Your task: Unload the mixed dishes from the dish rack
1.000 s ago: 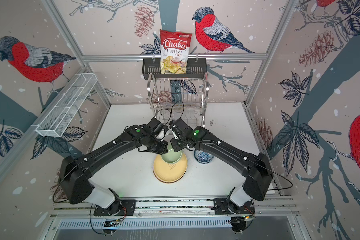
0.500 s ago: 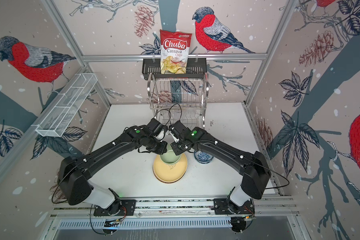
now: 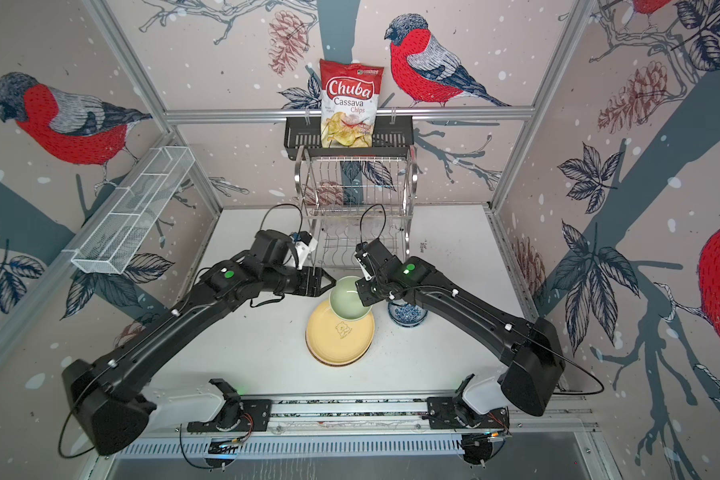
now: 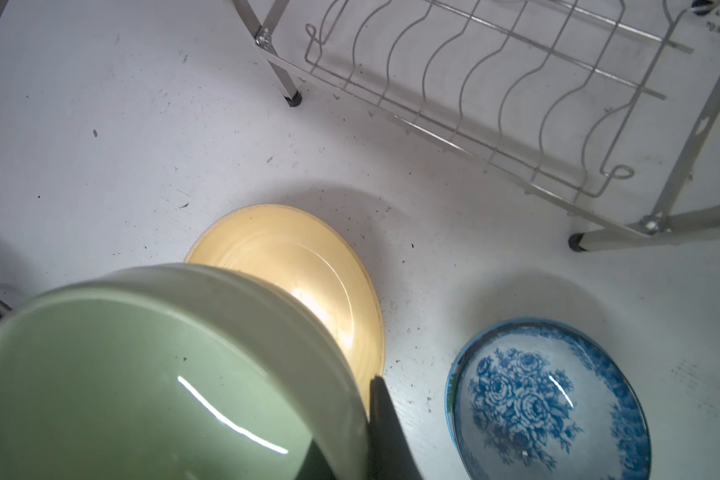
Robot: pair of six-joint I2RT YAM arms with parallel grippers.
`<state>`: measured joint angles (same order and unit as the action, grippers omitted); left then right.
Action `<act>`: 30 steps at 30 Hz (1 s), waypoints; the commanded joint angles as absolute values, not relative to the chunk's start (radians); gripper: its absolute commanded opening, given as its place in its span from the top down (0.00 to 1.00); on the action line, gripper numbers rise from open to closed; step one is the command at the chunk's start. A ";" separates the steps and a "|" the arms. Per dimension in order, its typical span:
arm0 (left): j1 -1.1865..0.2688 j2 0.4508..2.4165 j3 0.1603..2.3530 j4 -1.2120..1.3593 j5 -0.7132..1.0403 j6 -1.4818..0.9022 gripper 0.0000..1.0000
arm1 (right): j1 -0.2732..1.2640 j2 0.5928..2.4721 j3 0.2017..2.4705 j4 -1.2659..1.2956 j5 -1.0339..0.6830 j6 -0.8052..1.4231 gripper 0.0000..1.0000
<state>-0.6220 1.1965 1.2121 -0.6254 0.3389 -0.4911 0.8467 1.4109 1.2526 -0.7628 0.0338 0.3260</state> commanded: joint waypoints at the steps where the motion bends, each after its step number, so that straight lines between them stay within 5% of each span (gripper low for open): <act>1: -0.614 1.132 1.196 -0.506 0.287 -0.506 0.20 | 0.816 1.366 1.220 -0.709 0.028 0.372 1.00; 30: -0.584 1.088 1.043 -0.521 0.085 -0.515 0.13 | 0.552 0.998 0.896 -0.730 0.094 0.427 1.00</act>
